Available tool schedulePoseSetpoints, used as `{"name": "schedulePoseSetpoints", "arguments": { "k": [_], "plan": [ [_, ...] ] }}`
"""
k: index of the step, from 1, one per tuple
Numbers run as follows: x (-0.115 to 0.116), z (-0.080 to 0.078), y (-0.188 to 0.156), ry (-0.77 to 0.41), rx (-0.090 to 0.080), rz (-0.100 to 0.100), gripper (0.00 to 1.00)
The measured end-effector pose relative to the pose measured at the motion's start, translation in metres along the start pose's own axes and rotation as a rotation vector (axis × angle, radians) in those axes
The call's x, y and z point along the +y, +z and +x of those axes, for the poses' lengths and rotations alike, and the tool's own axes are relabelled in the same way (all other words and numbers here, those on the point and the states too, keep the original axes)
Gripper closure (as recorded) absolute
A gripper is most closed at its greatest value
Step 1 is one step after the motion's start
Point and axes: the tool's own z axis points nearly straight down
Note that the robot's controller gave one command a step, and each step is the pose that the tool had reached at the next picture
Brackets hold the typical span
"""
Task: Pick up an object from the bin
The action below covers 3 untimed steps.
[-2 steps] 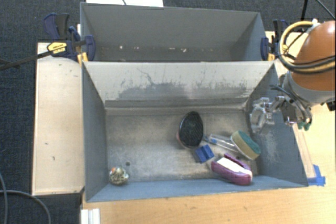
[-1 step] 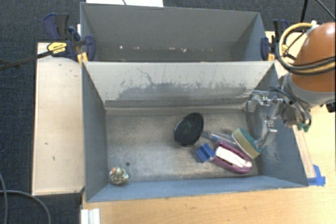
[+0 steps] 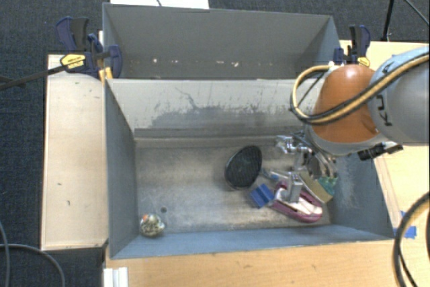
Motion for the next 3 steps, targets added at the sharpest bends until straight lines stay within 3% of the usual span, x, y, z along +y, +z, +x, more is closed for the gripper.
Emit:
{"name": "schedulePoseSetpoints", "arguments": {
  "k": [1,2,3],
  "plan": [
    [-0.036,0.013,0.012,0.16,-0.006,-0.002,0.0],
    [0.037,0.057,0.012,0.035,-0.01,0.0,0.0],
    [0.035,0.059,0.011,0.034,0.0,0.0,1.0]
  ]
}}
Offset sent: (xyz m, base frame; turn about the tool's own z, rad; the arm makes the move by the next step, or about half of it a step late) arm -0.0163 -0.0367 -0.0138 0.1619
